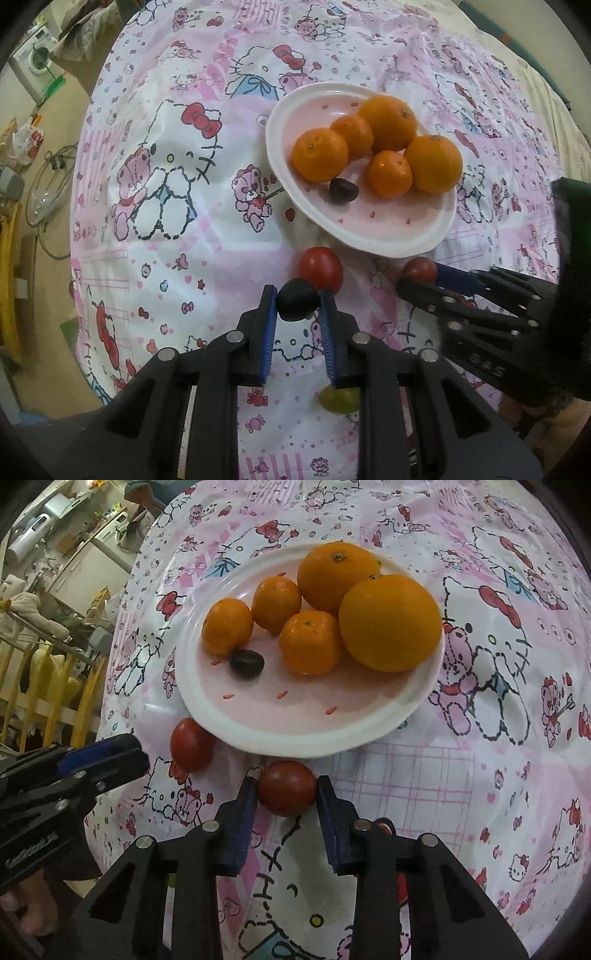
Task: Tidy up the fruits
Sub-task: 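Carry the dark grape onto the plate with the left gripper while the right gripper carries the tomato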
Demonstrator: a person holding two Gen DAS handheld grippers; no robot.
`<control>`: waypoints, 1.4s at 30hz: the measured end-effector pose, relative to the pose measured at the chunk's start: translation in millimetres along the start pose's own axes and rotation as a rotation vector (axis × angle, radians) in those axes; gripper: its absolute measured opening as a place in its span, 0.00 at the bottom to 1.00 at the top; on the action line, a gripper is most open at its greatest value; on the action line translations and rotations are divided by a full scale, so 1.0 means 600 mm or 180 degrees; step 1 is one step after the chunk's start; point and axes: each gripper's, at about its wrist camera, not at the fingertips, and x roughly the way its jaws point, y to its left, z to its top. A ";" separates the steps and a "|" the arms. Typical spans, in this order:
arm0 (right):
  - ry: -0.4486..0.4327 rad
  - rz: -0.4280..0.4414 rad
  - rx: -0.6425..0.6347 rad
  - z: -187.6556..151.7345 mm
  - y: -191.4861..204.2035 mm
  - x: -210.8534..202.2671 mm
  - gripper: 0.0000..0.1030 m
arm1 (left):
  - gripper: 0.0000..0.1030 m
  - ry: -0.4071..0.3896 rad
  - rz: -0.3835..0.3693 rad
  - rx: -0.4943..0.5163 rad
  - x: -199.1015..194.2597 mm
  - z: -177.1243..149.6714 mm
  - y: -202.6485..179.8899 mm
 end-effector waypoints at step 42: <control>-0.1089 0.0212 0.0559 -0.016 -0.117 -0.205 0.33 | 0.18 -0.0449 0.0263 0.0115 -0.034 0.025 -0.034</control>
